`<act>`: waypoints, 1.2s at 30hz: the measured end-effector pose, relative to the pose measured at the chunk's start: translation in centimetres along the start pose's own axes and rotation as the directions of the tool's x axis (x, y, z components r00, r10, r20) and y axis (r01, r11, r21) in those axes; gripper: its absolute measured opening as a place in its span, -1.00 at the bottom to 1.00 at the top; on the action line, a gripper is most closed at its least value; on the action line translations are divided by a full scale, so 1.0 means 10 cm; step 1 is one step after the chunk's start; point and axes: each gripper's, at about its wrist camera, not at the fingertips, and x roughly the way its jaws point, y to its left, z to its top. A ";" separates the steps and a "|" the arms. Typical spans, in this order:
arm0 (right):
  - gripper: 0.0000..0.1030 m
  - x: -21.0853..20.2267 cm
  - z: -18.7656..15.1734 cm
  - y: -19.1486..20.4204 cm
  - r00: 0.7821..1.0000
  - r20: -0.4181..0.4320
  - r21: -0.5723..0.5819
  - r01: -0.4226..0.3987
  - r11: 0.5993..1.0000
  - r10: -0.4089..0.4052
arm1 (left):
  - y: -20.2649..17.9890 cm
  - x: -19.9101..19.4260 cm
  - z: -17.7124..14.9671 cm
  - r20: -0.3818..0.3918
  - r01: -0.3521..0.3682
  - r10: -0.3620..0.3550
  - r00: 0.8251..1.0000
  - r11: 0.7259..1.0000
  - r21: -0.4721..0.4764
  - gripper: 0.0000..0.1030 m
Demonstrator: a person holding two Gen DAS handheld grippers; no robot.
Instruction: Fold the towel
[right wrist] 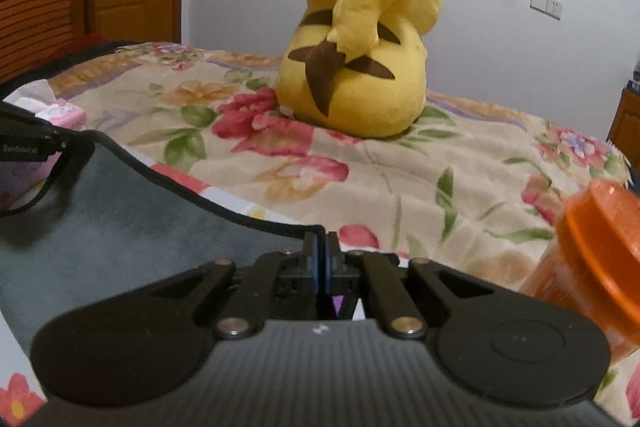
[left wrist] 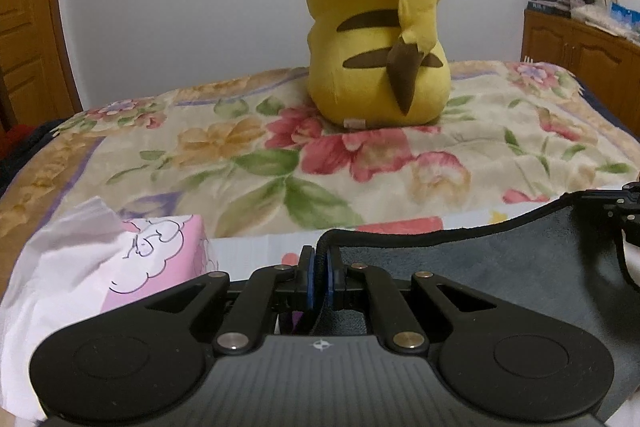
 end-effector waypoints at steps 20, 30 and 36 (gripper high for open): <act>0.32 -0.25 -0.11 0.05 0.999 -0.045 0.084 -0.017 0.996 0.021 | -0.16 -0.41 -0.07 -0.010 0.043 -0.043 0.999 0.999 0.022 0.32; 1.00 -0.81 -0.12 0.18 0.999 -0.028 0.129 -0.012 0.992 0.016 | -0.30 -1.00 -0.09 0.002 0.055 -0.055 0.998 0.997 0.051 0.83; 1.00 -1.09 -0.11 0.22 1.000 -0.027 0.135 0.003 0.991 0.000 | -0.35 -1.35 -0.11 0.019 0.060 -0.061 0.998 0.997 0.045 1.00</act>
